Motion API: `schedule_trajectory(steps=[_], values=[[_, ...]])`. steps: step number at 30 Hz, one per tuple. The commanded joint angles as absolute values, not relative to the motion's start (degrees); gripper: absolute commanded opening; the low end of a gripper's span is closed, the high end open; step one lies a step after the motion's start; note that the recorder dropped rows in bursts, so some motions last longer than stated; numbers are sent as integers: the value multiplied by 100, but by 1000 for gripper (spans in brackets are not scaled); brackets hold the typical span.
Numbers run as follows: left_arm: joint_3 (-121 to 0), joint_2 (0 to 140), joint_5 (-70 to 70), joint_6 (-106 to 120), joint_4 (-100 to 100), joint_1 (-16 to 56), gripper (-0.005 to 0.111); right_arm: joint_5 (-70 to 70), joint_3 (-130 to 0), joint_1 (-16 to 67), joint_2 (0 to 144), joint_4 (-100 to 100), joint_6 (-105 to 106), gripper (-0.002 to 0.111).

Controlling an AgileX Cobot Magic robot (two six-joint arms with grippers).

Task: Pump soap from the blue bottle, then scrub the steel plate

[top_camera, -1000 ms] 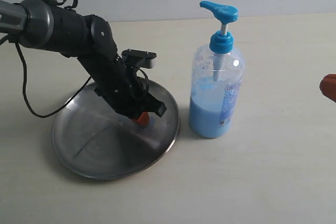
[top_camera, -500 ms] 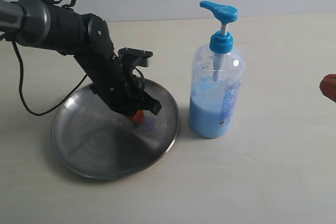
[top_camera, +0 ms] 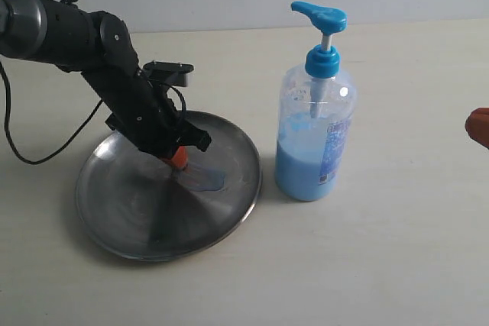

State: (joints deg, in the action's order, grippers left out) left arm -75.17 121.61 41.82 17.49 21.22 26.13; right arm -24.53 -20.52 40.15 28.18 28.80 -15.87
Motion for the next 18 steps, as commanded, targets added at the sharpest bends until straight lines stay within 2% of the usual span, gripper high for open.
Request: schedule_trajectory(steps=[1, 12, 18], values=[[-7464, 12253, 4446, 1712, 2022, 2672, 0, -2367, -2042, 4000, 2801, 2921, -1559, 0], [-7464, 12253, 4555, 1788, 2275, 3261, 0, -2367, -2042, 4000, 2801, 2921, -1559, 0], [-7464, 12241, 4488, 1949, 2436, 3328, 0, -2367, -2042, 4000, 2801, 2921, -1559, 0]])
